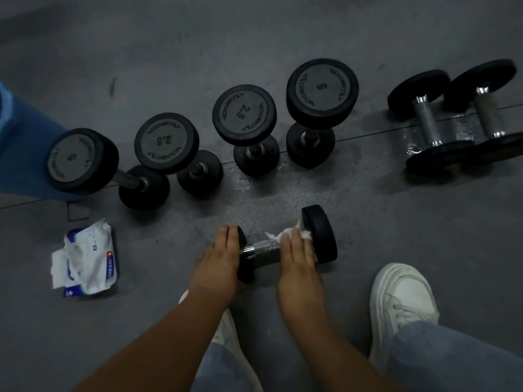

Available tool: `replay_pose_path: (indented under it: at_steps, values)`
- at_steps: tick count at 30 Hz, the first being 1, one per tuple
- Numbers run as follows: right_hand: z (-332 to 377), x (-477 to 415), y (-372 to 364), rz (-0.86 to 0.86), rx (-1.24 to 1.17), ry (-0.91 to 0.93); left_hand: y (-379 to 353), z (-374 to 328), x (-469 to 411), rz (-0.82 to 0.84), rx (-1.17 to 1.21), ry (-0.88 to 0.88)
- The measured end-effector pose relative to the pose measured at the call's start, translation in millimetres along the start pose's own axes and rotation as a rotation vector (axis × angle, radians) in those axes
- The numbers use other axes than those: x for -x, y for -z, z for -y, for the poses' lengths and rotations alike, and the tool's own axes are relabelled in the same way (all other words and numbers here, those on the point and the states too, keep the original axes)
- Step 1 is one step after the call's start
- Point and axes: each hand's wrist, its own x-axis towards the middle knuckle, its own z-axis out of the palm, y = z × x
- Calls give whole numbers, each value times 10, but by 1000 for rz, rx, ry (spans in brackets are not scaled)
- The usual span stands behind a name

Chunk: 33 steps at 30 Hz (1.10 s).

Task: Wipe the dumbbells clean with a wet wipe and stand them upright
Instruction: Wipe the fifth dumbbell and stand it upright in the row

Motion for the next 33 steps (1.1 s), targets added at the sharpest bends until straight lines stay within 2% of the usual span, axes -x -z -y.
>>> replay_pose_path:
  at_steps: [13,17,22,28,33]
  values:
    - [-46,-294,-20,-42,-21,21,-12,-9,10,-12,-9,18]
    - [-19,-31,8,-21,-63,4,-33,-19,25,-13,-18,22]
    - [-2,-369,38,-25,-45,-12,-16,-3,23,-2,-10,14]
    - [30,-118,-35,-69,-65,-19,-40,-3,27,-5,-5,11]
    - [15,-308,78,20,1,-39,-21,-17,28,-14,-8,13]
